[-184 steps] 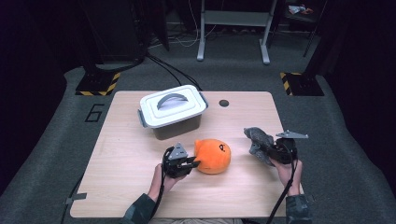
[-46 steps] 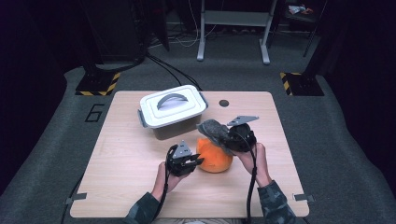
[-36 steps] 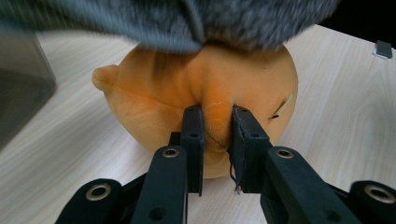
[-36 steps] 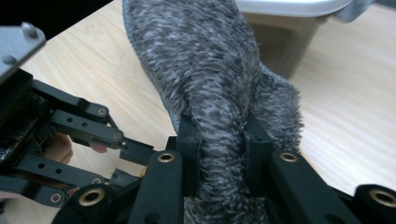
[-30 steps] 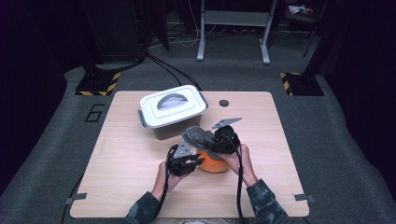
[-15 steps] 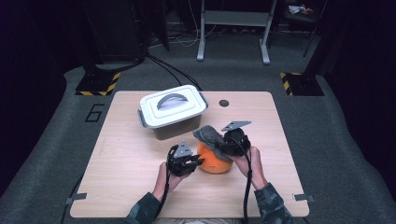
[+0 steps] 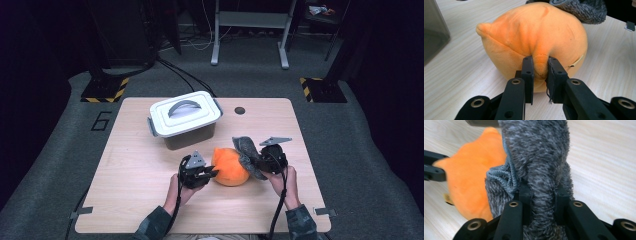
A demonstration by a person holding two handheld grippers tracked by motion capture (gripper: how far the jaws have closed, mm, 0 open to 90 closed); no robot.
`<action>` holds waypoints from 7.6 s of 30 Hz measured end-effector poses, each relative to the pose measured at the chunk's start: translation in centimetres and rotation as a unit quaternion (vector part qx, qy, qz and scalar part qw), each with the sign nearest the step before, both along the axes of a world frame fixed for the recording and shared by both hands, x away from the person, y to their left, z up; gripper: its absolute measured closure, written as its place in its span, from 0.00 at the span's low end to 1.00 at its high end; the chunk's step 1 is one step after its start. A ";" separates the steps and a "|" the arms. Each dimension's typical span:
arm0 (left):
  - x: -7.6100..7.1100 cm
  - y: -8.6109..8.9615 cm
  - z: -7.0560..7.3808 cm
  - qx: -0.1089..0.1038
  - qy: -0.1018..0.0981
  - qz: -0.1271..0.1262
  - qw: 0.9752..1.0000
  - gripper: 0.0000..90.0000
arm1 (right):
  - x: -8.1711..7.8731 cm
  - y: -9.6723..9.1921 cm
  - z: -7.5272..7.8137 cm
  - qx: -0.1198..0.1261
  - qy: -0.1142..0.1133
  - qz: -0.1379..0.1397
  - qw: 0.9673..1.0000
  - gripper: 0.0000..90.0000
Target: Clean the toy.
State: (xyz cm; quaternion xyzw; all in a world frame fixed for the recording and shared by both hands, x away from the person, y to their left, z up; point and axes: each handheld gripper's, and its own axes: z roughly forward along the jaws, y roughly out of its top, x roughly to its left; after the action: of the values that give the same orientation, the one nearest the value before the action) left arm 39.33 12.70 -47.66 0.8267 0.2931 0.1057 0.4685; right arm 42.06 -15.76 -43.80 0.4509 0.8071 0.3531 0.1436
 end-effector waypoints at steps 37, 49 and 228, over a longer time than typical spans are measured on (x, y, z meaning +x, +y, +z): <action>0.8 -0.6 -0.3 -0.005 -0.002 0.003 1.000 0.85 | -2.1 -0.1 2.4 0.026 -0.062 -0.013 0.998 0.83; 0.3 -0.6 -0.1 0.016 -0.033 0.003 0.999 0.66 | -0.5 0.9 0.9 0.003 -0.038 -0.006 0.999 0.83; 1.1 -1.4 -0.7 -0.015 -0.037 0.013 0.999 0.91 | -0.1 -3.5 -3.0 -0.008 0.002 -0.089 0.996 0.83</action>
State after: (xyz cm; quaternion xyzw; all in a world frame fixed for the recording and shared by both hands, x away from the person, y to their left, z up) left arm 40.40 11.31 -48.34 0.8113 0.2877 0.1384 0.4897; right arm 41.96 -19.27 -46.79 0.5209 0.7668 0.3310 0.1766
